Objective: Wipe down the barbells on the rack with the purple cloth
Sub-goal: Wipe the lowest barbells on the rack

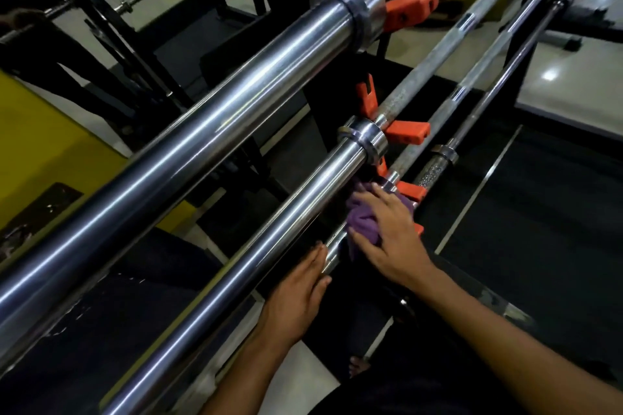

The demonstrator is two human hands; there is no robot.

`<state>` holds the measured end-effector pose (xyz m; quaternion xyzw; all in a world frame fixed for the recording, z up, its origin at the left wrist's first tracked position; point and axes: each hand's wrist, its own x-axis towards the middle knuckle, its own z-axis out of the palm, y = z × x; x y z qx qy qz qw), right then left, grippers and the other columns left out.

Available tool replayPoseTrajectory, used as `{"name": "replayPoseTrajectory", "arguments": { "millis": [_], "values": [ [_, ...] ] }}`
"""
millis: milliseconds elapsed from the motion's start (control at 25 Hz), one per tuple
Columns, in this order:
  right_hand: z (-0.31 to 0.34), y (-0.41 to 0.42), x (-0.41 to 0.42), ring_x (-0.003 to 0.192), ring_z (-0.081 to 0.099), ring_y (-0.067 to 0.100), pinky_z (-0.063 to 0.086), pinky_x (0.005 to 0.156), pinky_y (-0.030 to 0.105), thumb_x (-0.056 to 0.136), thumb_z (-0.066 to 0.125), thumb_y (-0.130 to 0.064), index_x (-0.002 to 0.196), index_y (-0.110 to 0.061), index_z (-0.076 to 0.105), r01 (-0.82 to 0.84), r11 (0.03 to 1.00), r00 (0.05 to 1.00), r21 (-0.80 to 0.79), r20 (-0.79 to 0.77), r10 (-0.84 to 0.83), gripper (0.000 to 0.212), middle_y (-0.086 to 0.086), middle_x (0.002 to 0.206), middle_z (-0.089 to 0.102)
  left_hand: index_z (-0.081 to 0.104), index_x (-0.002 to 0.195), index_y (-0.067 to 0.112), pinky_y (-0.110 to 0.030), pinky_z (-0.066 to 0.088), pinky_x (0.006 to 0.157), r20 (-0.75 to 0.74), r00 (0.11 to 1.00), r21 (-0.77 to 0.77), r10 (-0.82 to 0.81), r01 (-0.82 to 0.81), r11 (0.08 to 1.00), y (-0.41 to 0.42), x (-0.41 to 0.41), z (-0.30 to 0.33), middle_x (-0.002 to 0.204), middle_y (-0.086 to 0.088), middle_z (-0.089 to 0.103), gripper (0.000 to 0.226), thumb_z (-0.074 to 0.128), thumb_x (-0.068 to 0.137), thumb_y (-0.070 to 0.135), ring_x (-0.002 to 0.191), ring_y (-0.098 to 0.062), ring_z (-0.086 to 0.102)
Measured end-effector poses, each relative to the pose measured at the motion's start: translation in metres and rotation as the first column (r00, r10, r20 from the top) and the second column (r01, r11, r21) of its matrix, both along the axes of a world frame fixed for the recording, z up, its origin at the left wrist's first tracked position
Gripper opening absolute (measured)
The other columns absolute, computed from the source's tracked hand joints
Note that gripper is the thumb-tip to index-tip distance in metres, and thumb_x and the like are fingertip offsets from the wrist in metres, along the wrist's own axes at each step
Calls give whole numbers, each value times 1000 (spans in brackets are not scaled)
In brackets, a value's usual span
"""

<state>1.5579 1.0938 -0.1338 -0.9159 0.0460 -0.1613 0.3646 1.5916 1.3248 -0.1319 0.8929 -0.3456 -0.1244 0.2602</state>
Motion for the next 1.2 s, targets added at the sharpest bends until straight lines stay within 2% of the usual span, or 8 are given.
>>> {"name": "replayPoseTrajectory", "arguments": {
  "millis": [80, 280, 480, 640, 760, 840, 1000, 1200],
  "values": [
    [-30, 2, 14, 154, 20, 22, 16, 123, 54, 95, 44, -60, 145, -20, 50, -38, 958, 999, -286, -20, 34, 65, 4, 158, 40, 26, 156, 30, -5, 19, 112, 23, 1000, 31, -21, 20, 999, 10, -5, 2, 161, 22, 15, 56, 47, 104, 37, 143, 15, 14],
    [-29, 40, 23, 141, 39, 31, 17, 121, 57, 82, 61, -55, 122, -14, 63, 167, 966, 986, -195, 14, -168, 58, 7, 135, 57, 31, 155, 28, -16, 29, 113, 97, 995, 32, -38, 35, 999, 32, -16, -7, 163, 17, 21, 60, 56, 101, 26, 146, 2, 25],
    [-30, 3, 29, 123, 54, 31, 28, 118, 51, 81, 65, -61, 118, -12, 65, -195, 879, 957, -436, 112, 268, 61, 7, 120, 63, 37, 153, 26, -15, 31, 113, 102, 995, -2, -9, 10, 1000, 32, -16, -9, 161, 15, 28, 59, 60, 99, 22, 144, 2, 30],
    [-37, 17, 33, 124, 53, 31, 23, 120, 54, 77, 71, -55, 113, -12, 64, 34, 941, 995, -336, 101, 0, 57, 6, 116, 63, 35, 154, 23, -17, 31, 114, 121, 992, -5, -19, 19, 1000, 32, -15, -9, 161, 14, 28, 60, 60, 100, 20, 145, 0, 30],
    [-49, 18, 23, 126, 52, 32, 26, 119, 56, 79, 71, -52, 122, -11, 64, -268, 866, 921, -421, 153, 359, 60, 7, 124, 63, 39, 152, 21, -21, 35, 113, 121, 993, -23, -19, 22, 1000, 32, -14, -11, 160, 12, 31, 59, 62, 98, 19, 144, -2, 33],
    [-39, -18, 34, 122, 55, 31, 27, 119, 51, 81, 68, -53, 122, -10, 63, -322, 787, 892, -526, 111, 439, 59, 8, 123, 65, 37, 153, 22, -21, 34, 114, 99, 995, -32, -22, 25, 999, 33, -15, -11, 161, 13, 30, 59, 61, 99, 19, 145, -1, 31],
    [-25, 14, 41, 112, 57, 30, 30, 118, 50, 76, 68, -50, 100, -14, 60, -35, 952, 998, -305, 35, 48, 45, 7, 107, 64, 35, 154, 24, -20, 33, 114, 107, 994, 2, -13, 13, 1000, 32, -14, -11, 161, 16, 27, 59, 59, 100, 22, 145, 1, 28],
    [-35, 21, -14, 149, 32, 18, 14, 126, 45, 90, 62, -41, 144, -13, 49, -247, 967, 969, 62, 47, 244, 62, 0, 149, 49, 32, 155, 27, -22, 32, 116, 65, 998, -6, -21, 22, 1000, 32, -13, -8, 161, 17, 25, 60, 58, 101, 22, 146, 2, 26]
  ]
}}
